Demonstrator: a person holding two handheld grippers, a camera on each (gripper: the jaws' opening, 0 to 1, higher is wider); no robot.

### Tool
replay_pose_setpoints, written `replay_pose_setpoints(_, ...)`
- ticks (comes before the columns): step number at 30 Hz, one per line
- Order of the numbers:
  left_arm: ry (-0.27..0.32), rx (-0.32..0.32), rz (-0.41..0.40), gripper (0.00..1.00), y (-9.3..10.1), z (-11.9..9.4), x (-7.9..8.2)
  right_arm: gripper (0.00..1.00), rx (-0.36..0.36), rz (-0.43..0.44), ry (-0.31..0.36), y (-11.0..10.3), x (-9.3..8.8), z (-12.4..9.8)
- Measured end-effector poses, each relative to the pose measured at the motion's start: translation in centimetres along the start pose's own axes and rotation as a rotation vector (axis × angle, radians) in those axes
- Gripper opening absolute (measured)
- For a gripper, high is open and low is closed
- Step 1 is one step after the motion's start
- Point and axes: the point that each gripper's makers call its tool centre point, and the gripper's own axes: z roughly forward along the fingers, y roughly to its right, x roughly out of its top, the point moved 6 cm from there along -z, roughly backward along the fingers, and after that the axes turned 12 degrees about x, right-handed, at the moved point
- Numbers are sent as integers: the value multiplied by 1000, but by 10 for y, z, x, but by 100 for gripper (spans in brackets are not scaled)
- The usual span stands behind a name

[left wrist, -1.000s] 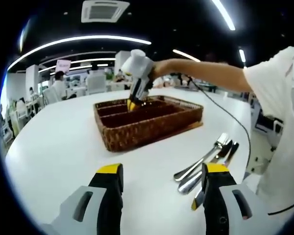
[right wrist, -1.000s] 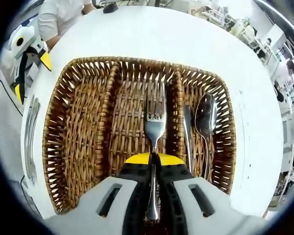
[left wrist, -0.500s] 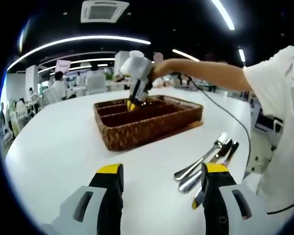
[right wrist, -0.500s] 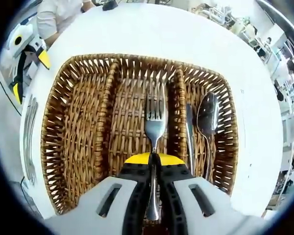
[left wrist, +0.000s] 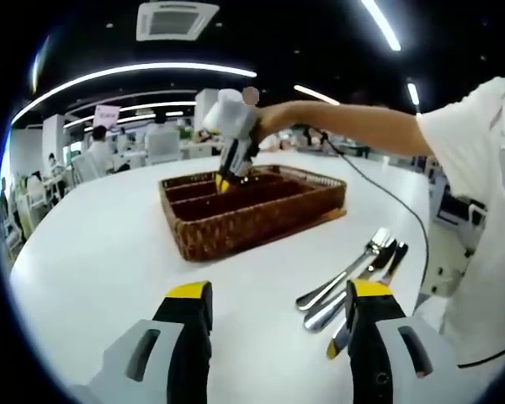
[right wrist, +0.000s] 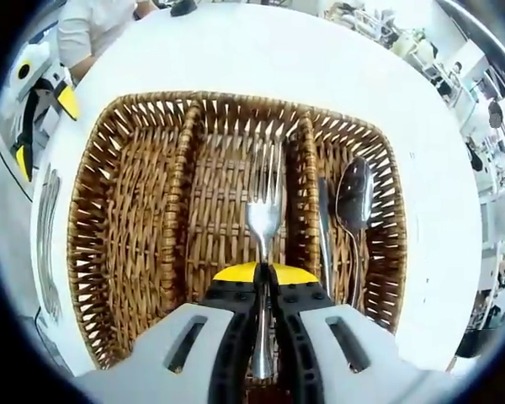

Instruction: Arrange the knives, forks, and spoons in their matching storage slots by inserting each utensil handle-first until every utensil is classified and aligned in the correct compartment

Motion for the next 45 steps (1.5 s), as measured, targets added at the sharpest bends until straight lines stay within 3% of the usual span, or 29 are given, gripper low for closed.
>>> replay_pose_setpoints(11, 10, 3, 8, 64, 0, -2, 5, 9, -10, -14, -18, 0, 0, -2)
replay_pose_setpoints(45, 13, -12, 19, 64, 7, -2, 6, 16, -20, -6, 55, -14, 0, -23)
